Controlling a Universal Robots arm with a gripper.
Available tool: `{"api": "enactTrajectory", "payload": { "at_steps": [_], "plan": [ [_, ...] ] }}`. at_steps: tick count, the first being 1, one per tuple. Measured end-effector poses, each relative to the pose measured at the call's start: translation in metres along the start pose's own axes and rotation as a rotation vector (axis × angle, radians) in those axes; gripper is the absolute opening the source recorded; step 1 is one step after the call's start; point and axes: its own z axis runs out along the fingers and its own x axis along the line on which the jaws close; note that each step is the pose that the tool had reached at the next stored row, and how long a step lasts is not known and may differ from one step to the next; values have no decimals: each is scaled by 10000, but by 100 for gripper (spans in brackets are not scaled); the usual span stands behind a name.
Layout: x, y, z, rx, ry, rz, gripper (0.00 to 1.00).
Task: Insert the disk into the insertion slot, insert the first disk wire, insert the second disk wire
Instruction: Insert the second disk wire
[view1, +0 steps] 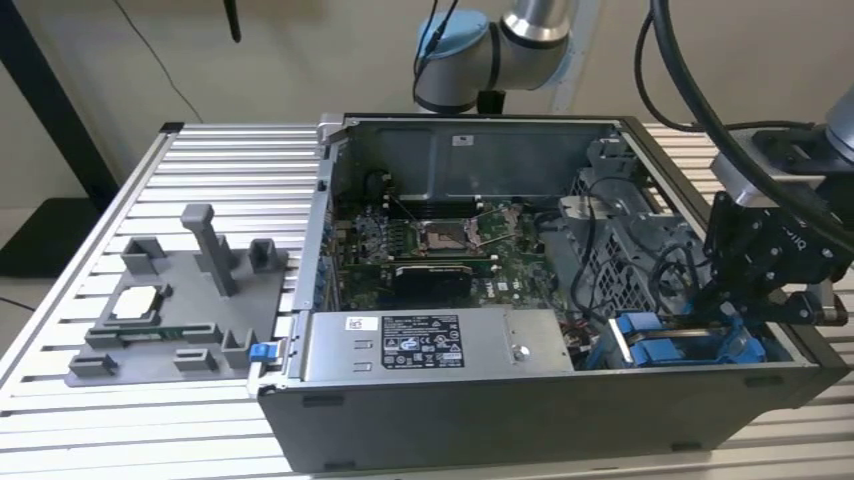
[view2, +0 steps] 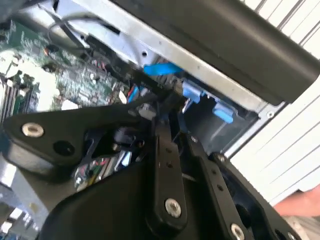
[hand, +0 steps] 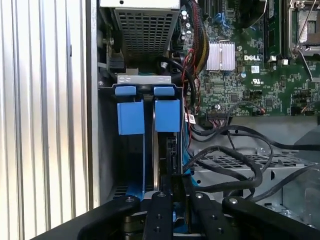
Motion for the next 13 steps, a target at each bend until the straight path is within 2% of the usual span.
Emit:
{"api": "enactTrajectory", "payload": {
  "at_steps": [3, 4, 7, 10, 13],
  "plan": [
    [1, -2, 36, -1, 24, 1, 0],
    [3, -2, 41, -2, 20, 2, 100],
    [2, 5, 18, 1, 11, 3, 100],
    [-10, 20, -118, 0, 17, 1, 100],
    [-19, 38, -216, 1, 19, 1, 100]
  ]
}}
